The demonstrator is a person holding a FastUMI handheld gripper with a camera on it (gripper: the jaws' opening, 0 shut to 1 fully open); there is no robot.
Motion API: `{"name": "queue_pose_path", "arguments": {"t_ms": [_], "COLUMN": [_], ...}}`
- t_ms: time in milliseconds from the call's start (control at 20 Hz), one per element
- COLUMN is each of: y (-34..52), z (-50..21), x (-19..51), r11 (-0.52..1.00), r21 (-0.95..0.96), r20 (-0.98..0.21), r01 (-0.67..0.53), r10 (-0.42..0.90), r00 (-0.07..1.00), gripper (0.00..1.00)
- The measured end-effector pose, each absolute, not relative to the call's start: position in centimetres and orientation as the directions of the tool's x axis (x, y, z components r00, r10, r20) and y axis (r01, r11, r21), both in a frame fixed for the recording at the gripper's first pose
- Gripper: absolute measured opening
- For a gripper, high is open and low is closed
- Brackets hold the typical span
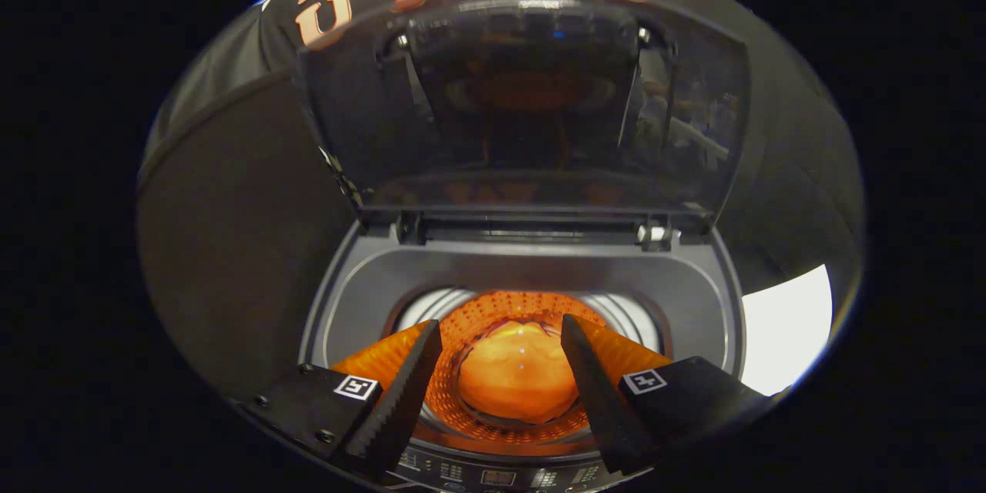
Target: Put the clothes into the washing machine and then close the washing machine lid.
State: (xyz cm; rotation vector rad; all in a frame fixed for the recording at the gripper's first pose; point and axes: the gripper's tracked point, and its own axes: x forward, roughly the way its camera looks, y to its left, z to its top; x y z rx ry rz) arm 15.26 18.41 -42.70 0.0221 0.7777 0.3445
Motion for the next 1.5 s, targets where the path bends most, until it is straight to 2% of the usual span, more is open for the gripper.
{"name": "queue_pose_path", "arguments": {"t_ms": [400, 700, 850, 950, 1500], "y": [17.8, 17.6, 18.1, 18.3, 21.5], "z": [-27.4, -14.9, -10.2, -9.6, -19.5], "x": [17.2, 20.5, 23.7, 25.9, 36.4], "r11": [0.938, 0.920, 0.915, 0.921, 0.938], "r21": [0.198, 0.216, 0.231, 0.228, 0.193], "r20": [-0.423, -0.218, -0.159, -0.159, -0.380], "r01": [-0.286, -0.328, -0.331, -0.316, -0.288], "r10": [0.345, 0.373, 0.371, 0.355, 0.342], "r00": [0.838, 0.902, 0.915, 0.921, 0.859], "gripper": [0.99, 0.99, 0.99, 0.98, 0.99]}}
